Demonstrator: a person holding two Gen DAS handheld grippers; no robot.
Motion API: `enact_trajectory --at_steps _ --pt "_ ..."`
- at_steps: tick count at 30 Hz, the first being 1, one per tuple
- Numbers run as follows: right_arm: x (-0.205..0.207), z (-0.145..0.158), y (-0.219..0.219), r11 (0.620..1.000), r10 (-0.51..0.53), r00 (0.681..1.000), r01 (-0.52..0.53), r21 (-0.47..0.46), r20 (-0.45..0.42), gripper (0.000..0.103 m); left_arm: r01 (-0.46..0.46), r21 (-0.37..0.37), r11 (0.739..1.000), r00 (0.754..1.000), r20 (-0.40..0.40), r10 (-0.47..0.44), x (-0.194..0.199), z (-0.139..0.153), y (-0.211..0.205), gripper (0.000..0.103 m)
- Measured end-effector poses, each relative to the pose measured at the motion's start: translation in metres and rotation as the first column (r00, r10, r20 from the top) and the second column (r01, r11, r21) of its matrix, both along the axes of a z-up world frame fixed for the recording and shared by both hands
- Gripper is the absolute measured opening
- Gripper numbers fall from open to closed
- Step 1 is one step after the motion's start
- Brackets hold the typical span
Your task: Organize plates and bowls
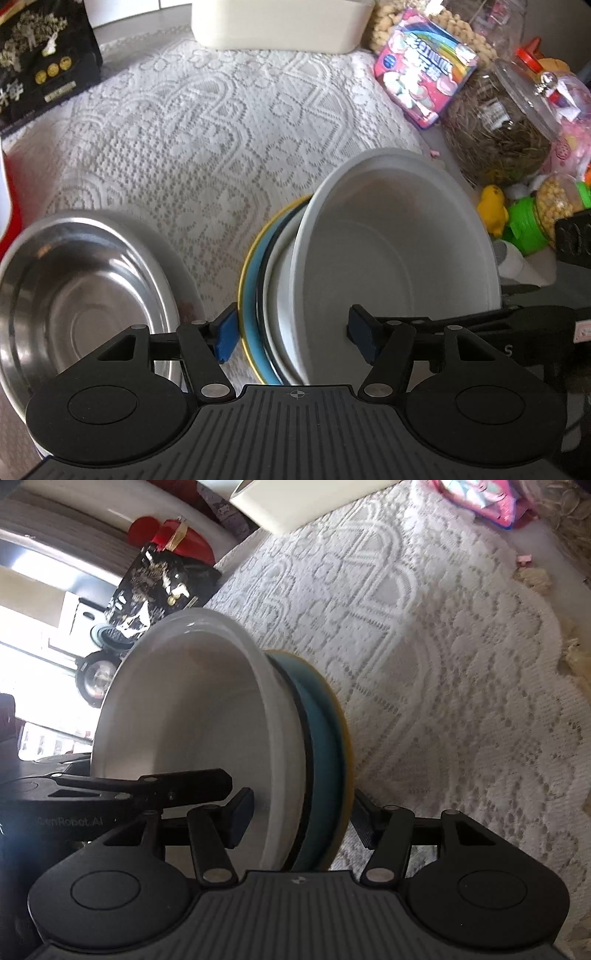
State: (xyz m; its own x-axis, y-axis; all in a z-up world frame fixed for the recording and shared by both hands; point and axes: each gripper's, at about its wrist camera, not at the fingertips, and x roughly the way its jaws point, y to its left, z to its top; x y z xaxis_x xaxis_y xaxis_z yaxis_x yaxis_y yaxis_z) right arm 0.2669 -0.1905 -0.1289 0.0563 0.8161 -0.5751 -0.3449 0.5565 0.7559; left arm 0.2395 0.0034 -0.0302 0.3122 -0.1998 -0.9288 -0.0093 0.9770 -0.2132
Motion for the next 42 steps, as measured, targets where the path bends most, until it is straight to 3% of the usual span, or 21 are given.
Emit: enact_trajectory --at_steps 3,7,13,23,27,29,32,38,42 --pt "-0.002 0.002 0.002 1.0 0.017 1.0 -0.017 0.002 0.009 0.059 0.007 -0.039 0.999 1.0 -0.004 -0.007 -0.008 0.002 0.002 0.07" --pt "-0.001 0.003 0.001 1.0 0.007 1.0 -0.007 0.005 0.004 0.058 0.005 -0.03 1.0 1.0 0.0 -0.005 -0.01 -0.002 0.001 0.07" --pt "-0.003 0.002 0.001 1.0 -0.001 1.0 0.001 -0.002 0.011 0.058 -0.018 -0.104 0.994 1.0 -0.018 0.016 -0.001 -0.011 0.012 0.071" --pt "-0.002 0.001 -0.001 1.0 -0.011 1.0 0.011 0.008 -0.013 0.055 -0.03 -0.117 0.993 0.999 -0.018 0.028 -0.004 -0.007 0.012 0.069" --pt "0.0 -0.001 -0.007 0.999 -0.012 0.999 0.014 0.032 -0.05 0.056 -0.017 -0.105 0.994 0.999 -0.044 0.012 -0.011 -0.006 0.003 0.07" --pt "0.001 -0.001 -0.011 0.999 -0.018 0.998 0.021 0.045 -0.063 0.062 -0.026 -0.124 0.992 0.998 -0.064 0.018 -0.012 -0.011 0.002 0.07" --pt "-0.003 0.003 -0.01 1.0 -0.014 1.0 0.015 0.027 -0.025 0.063 -0.038 -0.132 0.99 0.997 -0.065 0.03 -0.013 -0.013 0.004 0.07" --pt "0.0 0.003 -0.01 0.999 -0.027 0.999 0.028 0.02 -0.032 0.063 -0.093 -0.213 0.973 0.993 -0.091 0.075 -0.011 -0.011 0.017 0.069" --pt "-0.001 0.003 -0.007 1.0 -0.026 1.0 0.026 0.001 -0.016 0.062 -0.08 -0.151 0.985 0.993 -0.094 0.066 -0.01 -0.011 0.008 0.069"
